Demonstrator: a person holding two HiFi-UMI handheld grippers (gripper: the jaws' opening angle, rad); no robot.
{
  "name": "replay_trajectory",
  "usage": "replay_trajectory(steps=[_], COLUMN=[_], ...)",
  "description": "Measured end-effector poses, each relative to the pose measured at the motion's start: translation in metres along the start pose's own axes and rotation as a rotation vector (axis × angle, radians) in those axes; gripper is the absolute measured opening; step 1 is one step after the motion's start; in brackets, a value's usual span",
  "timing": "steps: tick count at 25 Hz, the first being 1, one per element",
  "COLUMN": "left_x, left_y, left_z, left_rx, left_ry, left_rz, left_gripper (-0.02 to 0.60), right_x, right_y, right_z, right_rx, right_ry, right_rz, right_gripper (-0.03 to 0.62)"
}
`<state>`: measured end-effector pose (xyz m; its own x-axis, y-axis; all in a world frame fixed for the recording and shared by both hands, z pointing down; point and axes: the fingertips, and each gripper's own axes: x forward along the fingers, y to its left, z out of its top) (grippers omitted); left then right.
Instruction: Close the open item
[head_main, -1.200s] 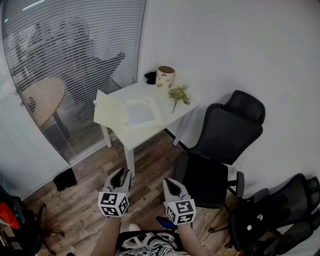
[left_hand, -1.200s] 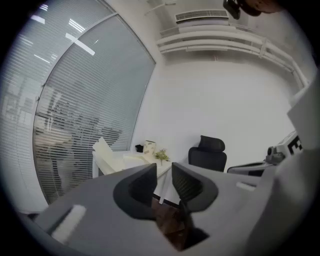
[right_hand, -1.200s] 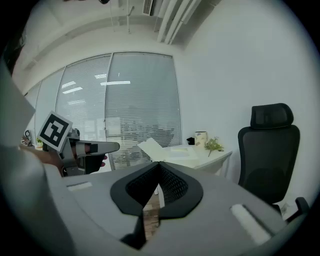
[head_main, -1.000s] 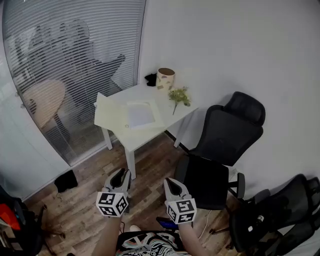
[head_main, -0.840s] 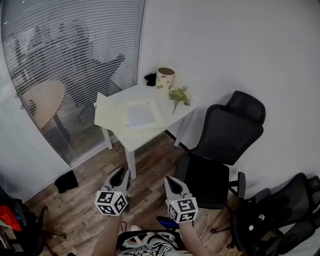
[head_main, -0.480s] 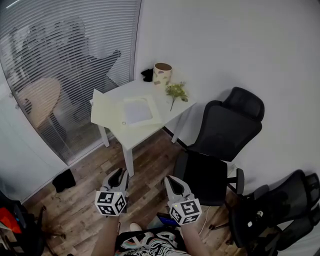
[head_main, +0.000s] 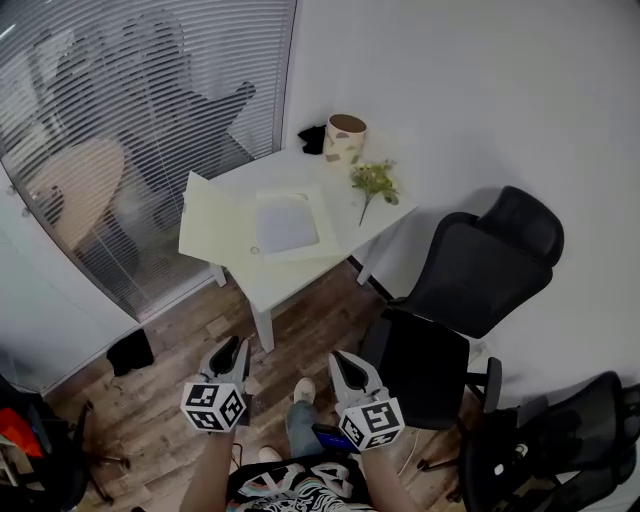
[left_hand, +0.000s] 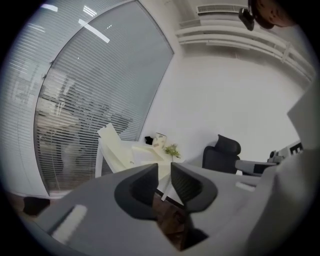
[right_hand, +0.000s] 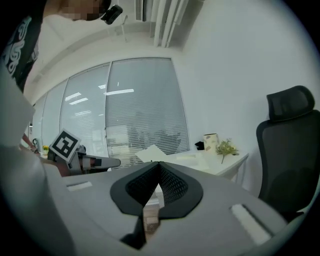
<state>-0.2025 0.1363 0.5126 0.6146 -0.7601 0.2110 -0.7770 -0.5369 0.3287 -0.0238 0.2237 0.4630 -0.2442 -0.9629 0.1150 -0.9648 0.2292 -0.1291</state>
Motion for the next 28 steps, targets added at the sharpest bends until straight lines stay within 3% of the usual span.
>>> replay_trajectory(steps=[4,10,19,23,28], left_x=[0.056,0.132,0.171,0.181,0.196], left_y=[0.02,0.045,0.096,0.115,0.13], left_z=[0.026,0.042,0.04,0.03,0.015], left_rx=[0.002,-0.009,-0.043,-0.074,-0.083], left_ry=[-0.036,0.023,0.065,0.087,0.123], left_rz=[0.025,0.111,0.273,0.324,0.372], left_gripper=[0.141,0.141,0.141,0.141,0.141], right_x=[0.066,0.148,0.209,0.224,0.241], right_y=[-0.035,-0.096,-0.167,-0.193,-0.208], right_z=[-0.001,0.019,-0.011,-0.017,-0.022], right_rx=[-0.001,0.092,0.017,-0.02,-0.083], right_ry=[0.068,0.093,0.258,0.299,0.332], right_rz=[0.062,0.138,0.099,0.039,0.045], right_gripper=[0.0,0.0,0.0,0.0,0.0])
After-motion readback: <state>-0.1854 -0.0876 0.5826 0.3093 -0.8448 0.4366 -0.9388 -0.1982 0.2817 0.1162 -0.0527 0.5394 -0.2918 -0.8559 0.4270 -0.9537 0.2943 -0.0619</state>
